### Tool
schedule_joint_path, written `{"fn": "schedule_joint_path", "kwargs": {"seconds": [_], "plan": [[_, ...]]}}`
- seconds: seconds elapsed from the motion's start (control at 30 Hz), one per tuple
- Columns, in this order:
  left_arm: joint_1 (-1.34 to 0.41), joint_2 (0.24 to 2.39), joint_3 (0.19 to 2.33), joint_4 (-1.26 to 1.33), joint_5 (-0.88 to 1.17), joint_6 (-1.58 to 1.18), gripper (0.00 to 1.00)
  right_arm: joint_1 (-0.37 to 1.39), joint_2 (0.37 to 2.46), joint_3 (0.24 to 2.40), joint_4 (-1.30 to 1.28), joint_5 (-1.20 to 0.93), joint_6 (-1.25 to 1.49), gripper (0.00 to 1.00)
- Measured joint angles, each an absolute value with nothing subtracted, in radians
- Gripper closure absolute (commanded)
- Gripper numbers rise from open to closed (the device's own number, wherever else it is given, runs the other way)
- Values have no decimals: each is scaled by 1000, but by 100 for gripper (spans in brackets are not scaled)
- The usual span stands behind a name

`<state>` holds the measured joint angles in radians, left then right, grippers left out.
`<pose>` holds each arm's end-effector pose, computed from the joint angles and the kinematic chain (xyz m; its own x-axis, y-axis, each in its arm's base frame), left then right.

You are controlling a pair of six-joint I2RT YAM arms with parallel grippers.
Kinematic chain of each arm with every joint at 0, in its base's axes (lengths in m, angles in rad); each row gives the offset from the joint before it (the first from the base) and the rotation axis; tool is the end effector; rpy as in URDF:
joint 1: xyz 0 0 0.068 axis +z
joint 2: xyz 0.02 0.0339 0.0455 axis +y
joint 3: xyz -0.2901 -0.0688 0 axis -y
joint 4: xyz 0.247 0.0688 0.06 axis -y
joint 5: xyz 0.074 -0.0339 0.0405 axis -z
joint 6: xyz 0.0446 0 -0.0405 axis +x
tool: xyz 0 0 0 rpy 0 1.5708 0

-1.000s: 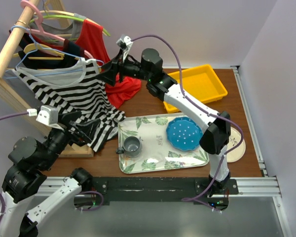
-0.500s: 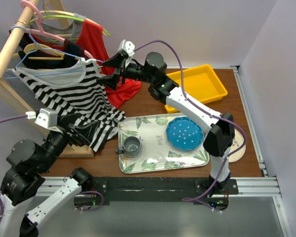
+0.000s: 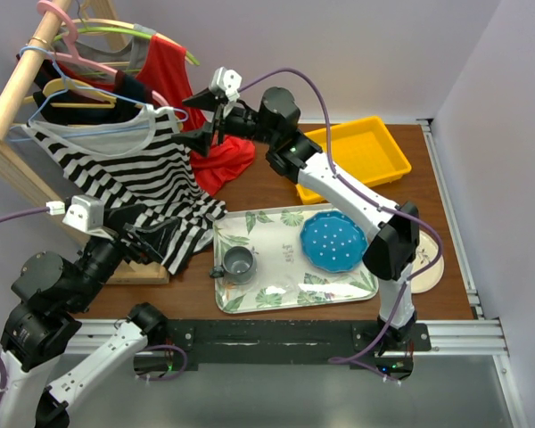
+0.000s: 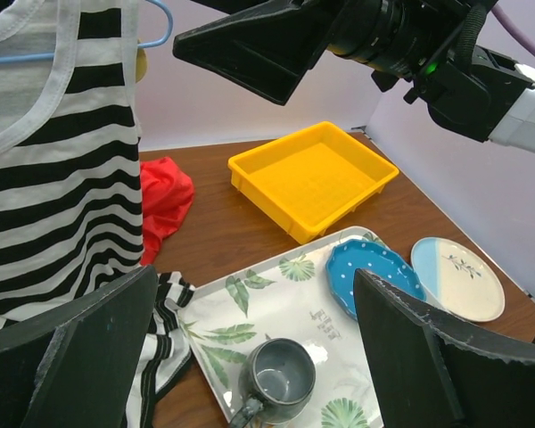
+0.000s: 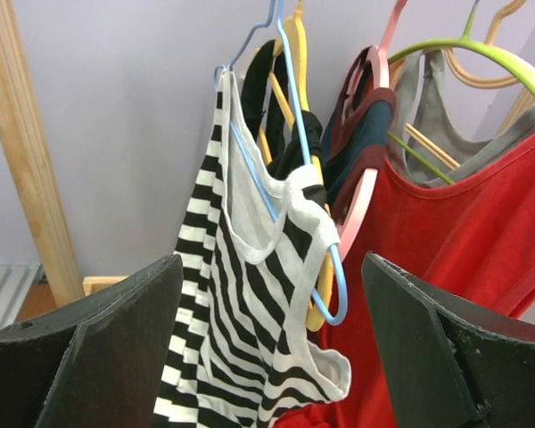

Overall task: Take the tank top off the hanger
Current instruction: Pick up the hanger from the clothesline.

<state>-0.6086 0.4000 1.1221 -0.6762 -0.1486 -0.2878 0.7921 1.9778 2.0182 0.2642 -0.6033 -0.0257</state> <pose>0.0173 -0.0040 0.4402 -0.0900 -0.2795 -0.9559 0.4365 0.8517 -0.2901 0.3225 0.3629 0.4830 0.2354 0.2085 -0.9493 -0.9606 0.1985 -0.1946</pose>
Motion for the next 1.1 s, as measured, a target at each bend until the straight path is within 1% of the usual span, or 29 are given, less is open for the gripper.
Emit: {"fn": "schedule_joint_path", "kwargs": {"seconds": [0.1, 0.23, 0.47, 0.63, 0.77, 0.87, 1.1], "plan": [[-609, 402, 1122, -676, -149, -283, 3, 792, 1982, 2030, 241, -594, -54, 13], [-609, 405, 1122, -675, -149, -274, 3, 792, 1999, 2044, 217, -593, -82, 16], [-609, 410, 1112, -667, -150, -268, 3, 794, 2027, 2044, 195, -602, -84, 30], [-609, 434, 1102, -659, -184, -259, 5, 801, 2028, 2036, 197, -606, -82, 33], [-609, 474, 1103, -659, -224, -242, 5, 807, 2026, 2019, 202, -604, -82, 40], [-609, 488, 1103, -651, -257, -238, 5, 812, 2023, 2011, 202, -593, -75, 43], [-609, 495, 1123, -644, -343, -223, 5, 833, 1977, 1960, 205, -566, -51, 43]]}}
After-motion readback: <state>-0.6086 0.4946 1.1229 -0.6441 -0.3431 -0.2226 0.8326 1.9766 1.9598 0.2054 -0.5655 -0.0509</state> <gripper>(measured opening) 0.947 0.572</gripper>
